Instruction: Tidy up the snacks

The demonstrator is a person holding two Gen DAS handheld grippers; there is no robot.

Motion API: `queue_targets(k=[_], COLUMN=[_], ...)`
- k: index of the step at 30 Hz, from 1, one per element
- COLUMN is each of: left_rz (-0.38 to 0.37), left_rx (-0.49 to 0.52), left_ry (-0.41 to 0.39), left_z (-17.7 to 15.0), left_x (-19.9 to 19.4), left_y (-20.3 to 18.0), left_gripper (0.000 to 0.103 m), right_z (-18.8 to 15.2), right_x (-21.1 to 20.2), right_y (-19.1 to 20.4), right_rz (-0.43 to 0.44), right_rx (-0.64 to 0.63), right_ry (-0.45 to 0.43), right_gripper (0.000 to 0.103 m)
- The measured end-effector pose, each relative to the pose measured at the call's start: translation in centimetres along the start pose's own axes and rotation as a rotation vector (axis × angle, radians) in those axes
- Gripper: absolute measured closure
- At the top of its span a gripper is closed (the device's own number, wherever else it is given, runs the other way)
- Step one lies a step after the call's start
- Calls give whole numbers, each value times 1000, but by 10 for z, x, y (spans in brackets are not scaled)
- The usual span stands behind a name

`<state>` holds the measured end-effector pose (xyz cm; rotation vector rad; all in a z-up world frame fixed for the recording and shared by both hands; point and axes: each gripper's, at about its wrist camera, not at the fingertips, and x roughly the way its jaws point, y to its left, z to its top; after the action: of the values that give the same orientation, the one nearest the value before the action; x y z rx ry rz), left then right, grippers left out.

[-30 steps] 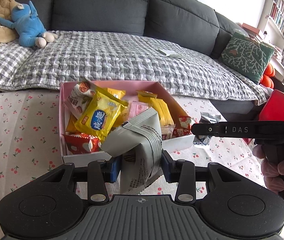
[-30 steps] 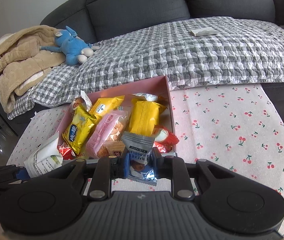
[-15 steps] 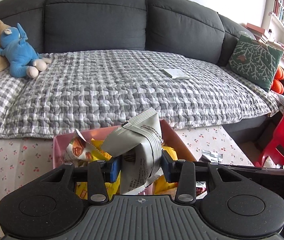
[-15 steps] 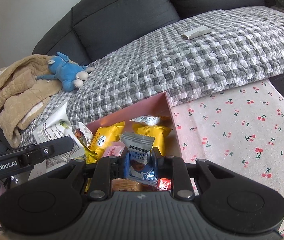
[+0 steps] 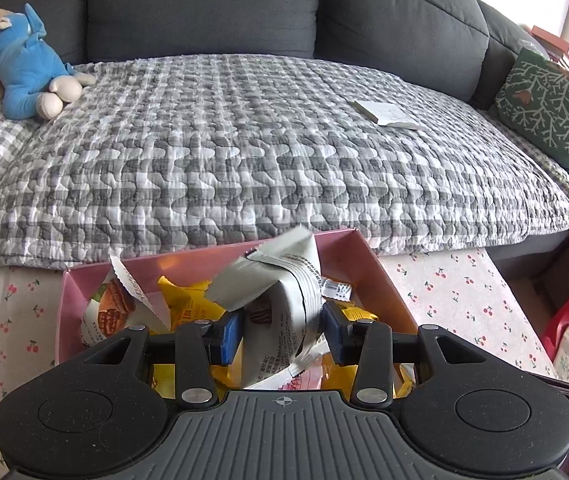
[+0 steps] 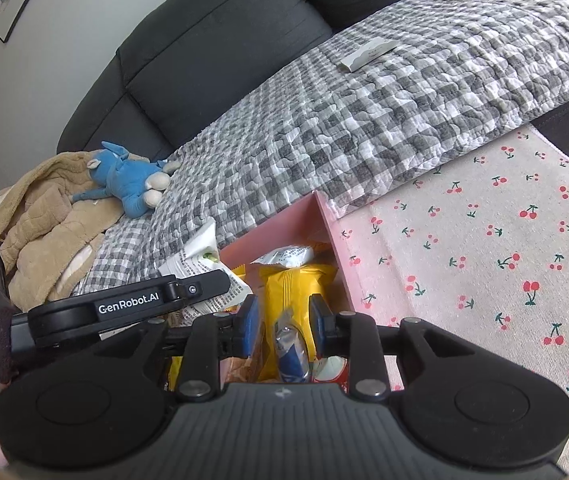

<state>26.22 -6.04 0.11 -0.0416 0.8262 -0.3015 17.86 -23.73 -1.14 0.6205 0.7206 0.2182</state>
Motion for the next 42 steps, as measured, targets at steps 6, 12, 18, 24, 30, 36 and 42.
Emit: queue_targets(k=[6, 12, 18, 24, 30, 36, 42], left_rz=[-10, -18, -22, -26, -24, -23, 6], left_rx=[15, 35, 37, 42, 66, 81, 36], left_ry=[-16, -20, -28, -40, -44, -46, -29], left_z=[0, -8, -17, -30, -46, -64, -86], left_x=[-5, -21, -42, -67, -89, -108, -121], left_y=[-2, -3, 1, 7, 8, 7, 12], left_gripper=[55, 52, 47, 37, 30, 18, 7], right_z=[0, -2, -6, -14, -20, -29, -38], right_x=[-4, -9, -17, -26, -36, -45, -52], right_y=[-3, 4, 9, 19, 27, 34, 38], right_rz=[-13, -16, -23, -28, -19, -34, -65], right_rx=[13, -7, -35, -75, -104, -149, -191], right_ry=[-7, -12, -12, 3, 11, 21, 33], right_gripper=[65, 58, 52, 45, 38, 25, 8])
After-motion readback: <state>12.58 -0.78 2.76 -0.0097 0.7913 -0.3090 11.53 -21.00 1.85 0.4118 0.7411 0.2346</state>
